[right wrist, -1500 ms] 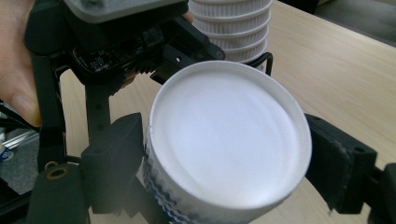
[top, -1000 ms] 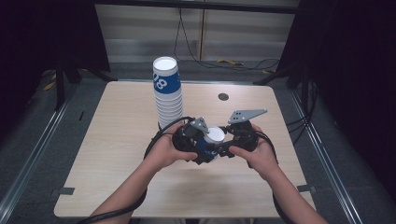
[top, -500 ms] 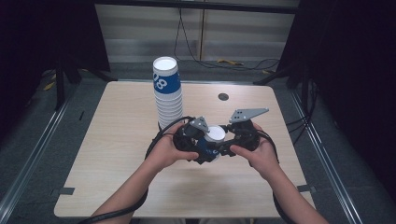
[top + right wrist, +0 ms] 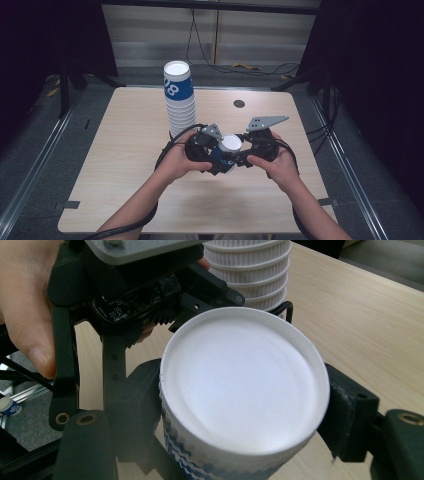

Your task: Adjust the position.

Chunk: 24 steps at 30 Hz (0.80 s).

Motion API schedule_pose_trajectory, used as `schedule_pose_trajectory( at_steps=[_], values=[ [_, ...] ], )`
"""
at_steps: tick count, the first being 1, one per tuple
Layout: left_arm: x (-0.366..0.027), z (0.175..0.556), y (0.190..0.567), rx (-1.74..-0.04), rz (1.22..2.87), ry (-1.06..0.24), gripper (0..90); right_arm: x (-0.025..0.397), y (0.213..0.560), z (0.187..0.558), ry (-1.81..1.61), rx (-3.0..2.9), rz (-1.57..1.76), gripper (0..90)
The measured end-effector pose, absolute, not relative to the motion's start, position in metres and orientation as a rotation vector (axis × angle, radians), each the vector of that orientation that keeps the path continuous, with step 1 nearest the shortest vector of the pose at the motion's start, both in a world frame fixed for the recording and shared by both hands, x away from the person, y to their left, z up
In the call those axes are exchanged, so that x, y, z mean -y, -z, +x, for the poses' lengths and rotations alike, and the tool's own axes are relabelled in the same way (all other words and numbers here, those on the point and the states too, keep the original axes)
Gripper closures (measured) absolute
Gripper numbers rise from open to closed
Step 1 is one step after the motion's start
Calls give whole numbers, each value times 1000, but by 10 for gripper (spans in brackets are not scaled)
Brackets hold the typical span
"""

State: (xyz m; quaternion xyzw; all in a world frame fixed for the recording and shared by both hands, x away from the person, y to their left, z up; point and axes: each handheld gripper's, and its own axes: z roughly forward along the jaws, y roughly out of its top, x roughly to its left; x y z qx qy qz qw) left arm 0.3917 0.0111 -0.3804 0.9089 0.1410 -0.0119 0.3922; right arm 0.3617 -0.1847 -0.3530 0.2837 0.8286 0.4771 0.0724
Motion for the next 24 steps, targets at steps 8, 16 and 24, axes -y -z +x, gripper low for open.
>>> schedule_pose_trajectory(
  at_steps=[8,16,24],
  values=[
    [-11,392,379,-351,2326,31,177,184,353,361,-1431,-2495,840,276],
    [-10,391,375,-343,2365,36,214,185,355,361,-1461,-2489,840,267],
    [-10,392,370,-315,2400,32,240,186,356,360,-1499,-2482,849,257]
  ],
)
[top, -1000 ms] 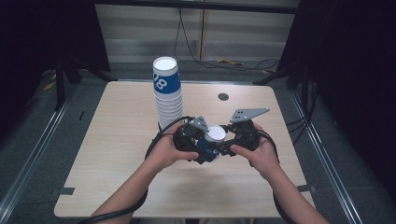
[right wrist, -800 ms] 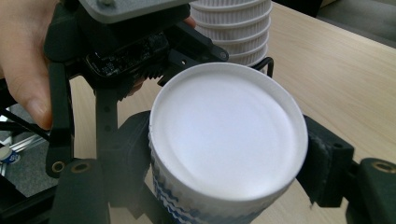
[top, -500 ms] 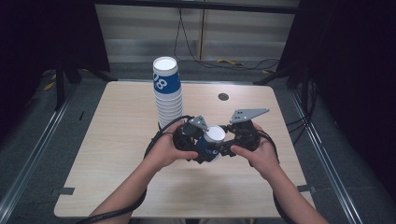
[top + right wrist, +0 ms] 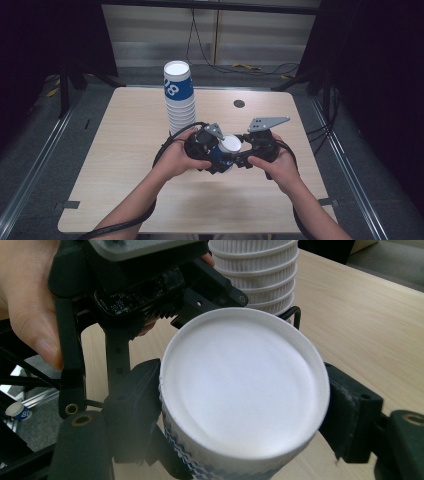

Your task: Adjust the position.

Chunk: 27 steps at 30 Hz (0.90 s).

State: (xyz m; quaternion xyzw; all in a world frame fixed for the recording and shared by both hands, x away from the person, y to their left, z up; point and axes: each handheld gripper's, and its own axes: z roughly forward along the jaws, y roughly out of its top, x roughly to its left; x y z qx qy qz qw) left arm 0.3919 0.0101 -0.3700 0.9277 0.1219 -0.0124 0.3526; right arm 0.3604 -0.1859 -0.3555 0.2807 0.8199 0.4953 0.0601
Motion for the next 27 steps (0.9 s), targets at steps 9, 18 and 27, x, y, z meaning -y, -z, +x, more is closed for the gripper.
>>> schedule_pose_trajectory(
  at_steps=[9,18,27],
  values=[
    [-8,392,371,-305,2417,21,223,187,357,361,-1501,-2490,860,262],
    [-10,393,370,-321,2380,-22,163,192,355,362,-1507,-2474,875,270],
    [-13,393,372,-328,2374,-8,146,197,353,360,-1521,-2454,877,271]
  ],
)
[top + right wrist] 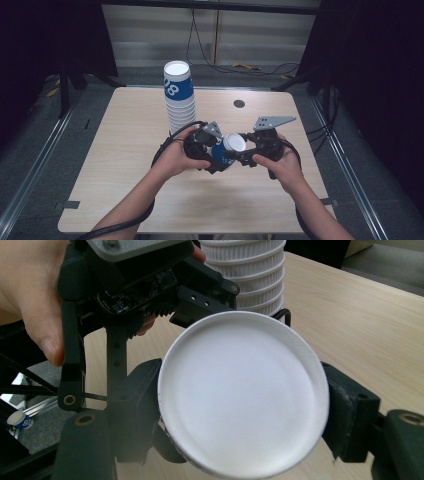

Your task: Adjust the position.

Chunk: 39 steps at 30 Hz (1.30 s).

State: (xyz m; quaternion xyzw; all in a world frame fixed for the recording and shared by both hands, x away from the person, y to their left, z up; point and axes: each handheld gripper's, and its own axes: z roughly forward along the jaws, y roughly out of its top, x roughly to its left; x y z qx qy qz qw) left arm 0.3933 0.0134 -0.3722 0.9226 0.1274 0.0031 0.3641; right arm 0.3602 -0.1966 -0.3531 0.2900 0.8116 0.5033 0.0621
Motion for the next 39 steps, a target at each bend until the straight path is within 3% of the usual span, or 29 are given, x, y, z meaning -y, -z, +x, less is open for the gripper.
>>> schedule_pose_trajectory(
  at_steps=[39],
  values=[
    [-18,391,391,-339,2343,18,155,205,354,358,-1552,-2433,899,274]
  ],
)
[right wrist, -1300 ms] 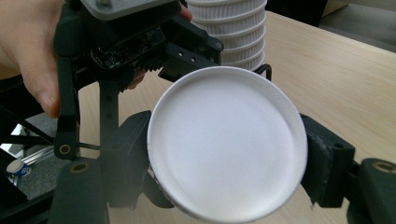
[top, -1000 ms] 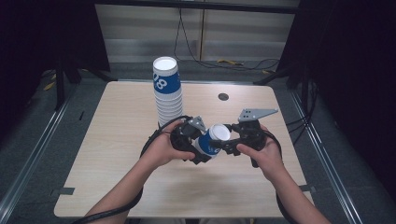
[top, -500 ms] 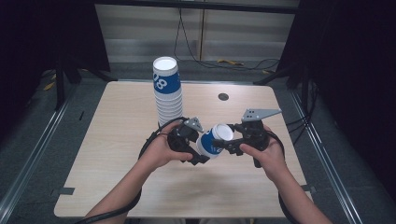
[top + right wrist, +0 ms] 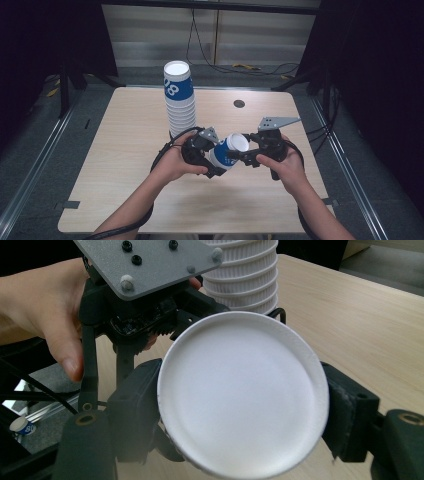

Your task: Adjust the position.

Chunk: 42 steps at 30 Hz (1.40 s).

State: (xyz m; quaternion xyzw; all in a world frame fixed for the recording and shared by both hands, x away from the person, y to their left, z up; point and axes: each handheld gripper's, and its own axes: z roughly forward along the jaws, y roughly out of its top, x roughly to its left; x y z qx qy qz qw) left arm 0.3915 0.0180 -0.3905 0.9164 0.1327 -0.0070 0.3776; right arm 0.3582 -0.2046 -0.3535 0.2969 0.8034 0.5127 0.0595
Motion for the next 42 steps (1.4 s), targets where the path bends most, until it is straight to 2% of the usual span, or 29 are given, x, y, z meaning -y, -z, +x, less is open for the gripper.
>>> schedule_pose_trajectory(
  at_steps=[4,7,9,10,12,13,16,19,26,42],
  values=[
    [-18,391,390,-329,2331,12,175,205,354,358,-1563,-2430,901,274],
    [-20,391,388,-319,2334,11,232,206,353,358,-1563,-2428,904,274],
    [-22,390,386,-281,2318,26,405,208,353,358,-1553,-2423,901,274],
    [-23,390,384,-286,2299,16,418,209,354,358,-1557,-2422,908,274],
    [-22,390,383,-292,2309,11,366,211,355,359,-1591,-2418,925,275],
    [-21,390,383,-302,2310,5,310,211,354,359,-1594,-2419,924,275],
    [-20,390,384,-308,2342,-9,277,208,354,358,-1571,-2432,906,275],
    [-20,391,387,-332,2365,-9,186,205,354,357,-1566,-2437,898,275],
    [-25,394,389,-388,2360,-28,159,209,353,358,-1559,-2429,924,277],
    [-27,394,386,-287,2380,-113,154,208,353,359,-1542,-2469,919,281]
  ],
)
